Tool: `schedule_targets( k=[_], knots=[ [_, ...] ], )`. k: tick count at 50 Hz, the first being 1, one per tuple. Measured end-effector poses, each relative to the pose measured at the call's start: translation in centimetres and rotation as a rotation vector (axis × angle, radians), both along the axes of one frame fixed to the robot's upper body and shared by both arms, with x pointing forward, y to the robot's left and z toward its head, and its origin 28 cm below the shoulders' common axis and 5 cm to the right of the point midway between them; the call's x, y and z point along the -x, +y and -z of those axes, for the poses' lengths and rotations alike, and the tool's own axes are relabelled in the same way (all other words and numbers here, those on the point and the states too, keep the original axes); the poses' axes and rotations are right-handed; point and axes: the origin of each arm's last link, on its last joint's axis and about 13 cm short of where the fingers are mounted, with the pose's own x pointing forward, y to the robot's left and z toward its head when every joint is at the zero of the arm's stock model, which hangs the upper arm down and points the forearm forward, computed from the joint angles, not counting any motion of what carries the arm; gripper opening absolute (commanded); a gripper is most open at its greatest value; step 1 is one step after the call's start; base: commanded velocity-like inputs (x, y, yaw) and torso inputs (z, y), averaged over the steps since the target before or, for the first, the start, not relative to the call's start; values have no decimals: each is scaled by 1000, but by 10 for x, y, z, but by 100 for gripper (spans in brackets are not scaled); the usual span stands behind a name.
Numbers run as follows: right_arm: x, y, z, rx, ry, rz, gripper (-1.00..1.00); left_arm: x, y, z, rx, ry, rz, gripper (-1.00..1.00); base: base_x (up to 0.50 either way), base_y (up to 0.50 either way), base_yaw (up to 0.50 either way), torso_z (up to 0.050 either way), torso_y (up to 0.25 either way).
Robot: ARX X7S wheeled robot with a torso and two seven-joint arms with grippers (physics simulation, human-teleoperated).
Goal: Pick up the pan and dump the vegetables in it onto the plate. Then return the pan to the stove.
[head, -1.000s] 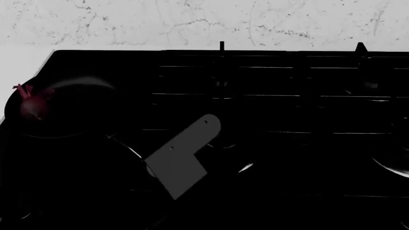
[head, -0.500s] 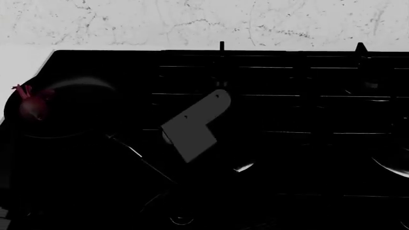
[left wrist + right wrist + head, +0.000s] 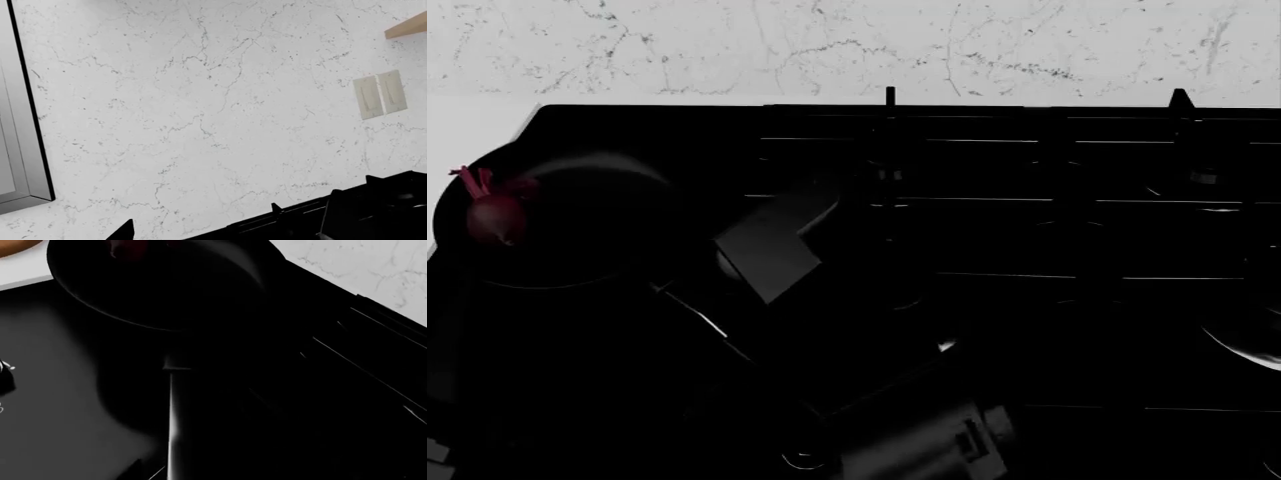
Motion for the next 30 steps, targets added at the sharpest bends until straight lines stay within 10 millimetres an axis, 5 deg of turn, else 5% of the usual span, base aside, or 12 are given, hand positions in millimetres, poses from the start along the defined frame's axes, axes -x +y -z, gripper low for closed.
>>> schedule_targets(
  k=[25, 26, 30],
  knots=[
    [-30, 30, 2, -15, 14, -125, 100, 4, -3, 1, -3, -4, 23, 100, 3, 4, 7, 0, 0],
    [-32, 29, 3, -30, 23, -121, -100, 4, -3, 1, -3, -5, 23, 100, 0, 5, 11, 0, 0],
    [-33, 30, 3, -45, 50, -110, -100, 5, -3, 1, -4, -6, 23, 100, 10, 6, 12, 0, 0]
  ],
)
